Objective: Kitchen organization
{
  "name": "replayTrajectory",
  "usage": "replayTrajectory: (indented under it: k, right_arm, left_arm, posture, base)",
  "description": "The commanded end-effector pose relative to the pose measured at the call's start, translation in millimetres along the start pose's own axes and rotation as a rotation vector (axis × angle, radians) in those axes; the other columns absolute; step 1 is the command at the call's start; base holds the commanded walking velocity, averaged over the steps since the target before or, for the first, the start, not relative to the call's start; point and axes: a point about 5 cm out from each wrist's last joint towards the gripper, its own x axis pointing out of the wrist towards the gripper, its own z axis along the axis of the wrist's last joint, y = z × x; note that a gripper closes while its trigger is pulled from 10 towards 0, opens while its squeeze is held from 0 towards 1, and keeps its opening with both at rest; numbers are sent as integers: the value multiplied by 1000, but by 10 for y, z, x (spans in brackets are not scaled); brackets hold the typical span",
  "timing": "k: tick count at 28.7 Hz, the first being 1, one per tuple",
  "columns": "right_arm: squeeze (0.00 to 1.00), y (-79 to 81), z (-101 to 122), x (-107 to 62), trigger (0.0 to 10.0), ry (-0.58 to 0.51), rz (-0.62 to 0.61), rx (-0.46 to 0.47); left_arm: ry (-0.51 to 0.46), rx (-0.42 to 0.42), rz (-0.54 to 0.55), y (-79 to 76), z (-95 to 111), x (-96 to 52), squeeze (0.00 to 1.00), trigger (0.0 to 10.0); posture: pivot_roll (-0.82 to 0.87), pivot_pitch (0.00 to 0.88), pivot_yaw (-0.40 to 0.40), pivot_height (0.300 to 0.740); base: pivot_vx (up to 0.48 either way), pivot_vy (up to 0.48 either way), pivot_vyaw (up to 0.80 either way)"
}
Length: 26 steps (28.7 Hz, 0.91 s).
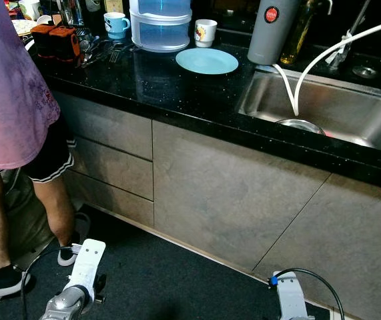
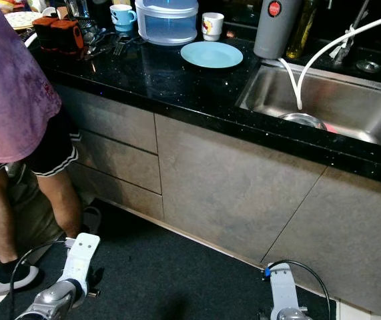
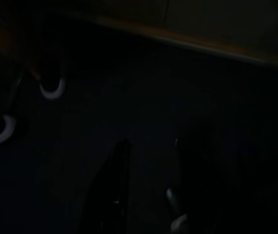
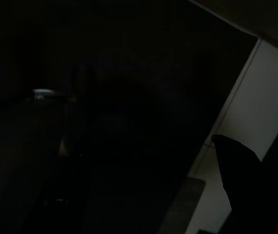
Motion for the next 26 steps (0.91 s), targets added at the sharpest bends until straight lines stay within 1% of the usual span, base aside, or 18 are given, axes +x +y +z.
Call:
replayTrajectory:
  k: [1, 4, 5, 7, 8, 9, 10, 11, 12, 13, 15, 16, 17, 18, 20, 21, 24, 26]
  right_arm:
    - [0, -19, -50, -3, 10000, 15, -9, -9]
    - [0, -31, -41, -4, 10000, 11, -11, -9]
    - [0, -41, -43, -5, 10000, 11, -11, -10]
    - [0, -44, -45, -5, 10000, 11, -12, -11]
    - [0, -46, -48, -6, 10000, 12, -12, -15]
    - [0, -50, -52, -6, 10000, 14, -12, -20]
    - [0, -52, -53, -7, 10000, 14, -12, -21]
    - [0, -55, -55, -7, 10000, 13, -11, -23]
    - [0, -55, -55, -7, 10000, 13, -11, -23]
    - [0, -56, -59, -8, 10000, 12, -8, -26]
    - [0, -56, -59, -8, 10000, 12, -7, -27]
    - [0, -57, -59, -8, 10000, 12, -7, -31]
    - [0, -57, -59, -8, 10000, 13, -7, -34]
    - [0, -56, -58, -8, 10000, 13, -7, -36]
    - [0, -54, -58, -8, 10000, 12, -7, -37]
    - [0, -52, -58, -7, 10000, 12, -7, -37]
    - [0, -52, -58, -7, 10000, 13, -7, -36]
    - [0, -48, -58, -7, 10000, 12, -7, -34]
  left_arm:
    - [-26, -15, -1, -33, -2, -3, 0, 10000]
    - [-60, -2, -14, -49, 29, -4, 0, 10000]
    - [-94, 20, -61, -85, 67, -2, 0, 10000]
    - [-104, 31, -79, -98, 80, -2, 0, 10000]
    - [-126, 66, -93, -108, 107, -4, 0, 10000]
    - [-163, 119, -98, -116, 148, -9, 0, 10000]
    - [-177, 138, -96, -118, 163, -12, 0, 10000]
    - [-210, 120, -103, -126, 183, -21, 0, 10000]
    - [-210, 120, -103, -126, 183, -21, 0, 10000]
    - [-246, 109, -109, -133, 207, -32, 0, 10000]
    - [-255, 111, -110, -135, 214, -34, 0, 10000]
    - [-649, 233, -215, -324, 1160, -42, 0, 10000]
    - [-787, 281, -250, -435, 1499, -136, 0, 10000]
    - [-876, 304, -271, -521, 1712, -230, 0, 10000]
    - [-921, 304, -274, -598, 1814, -296, 0, 10000]
    - [-921, 287, -280, -633, 1825, -293, 0, 10000]
    - [-914, 263, -283, -672, 1816, -267, 0, 10000]
    - [-874, 205, -235, -573, 1753, -195, 0, 10000]
  posture:
    - [63, 69, -56, 740]
    - [53, 75, -47, 740]
    - [55, 79, -46, 740]
    - [55, 79, -46, 740]
    - [55, 82, -46, 740]
    - [57, 84, -46, 740]
    - [57, 84, -46, 740]
    - [57, 89, -49, 740]
    - [57, 89, -49, 740]
    - [59, 88, -50, 740]
    - [59, 88, -50, 740]
    - [62, 92, -51, 740]
    - [62, 92, -51, 740]
    - [61, 94, -49, 740]
    - [58, 95, -47, 740]
    - [57, 95, -46, 740]
    - [57, 95, -46, 740]
    - [54, 93, -43, 740]
  base:
    - [0, 0, 0]
    - [0, 0, 0]
    - [0, 0, 0]
    - [0, 0, 0]
    - [0, 0, 0]
    - [0, 0, 0]
    - [0, 0, 0]
    - [0, 0, 0]
    - [0, 0, 0]
    - [0, 0, 0]
    - [0, 0, 0]
    - [0, 0, 0]
    - [0, 0, 0]
    - [0, 0, 0]
    - [0, 0, 0]
    - [0, 0, 0]
    - [0, 0, 0]
    - [0, 0, 0]
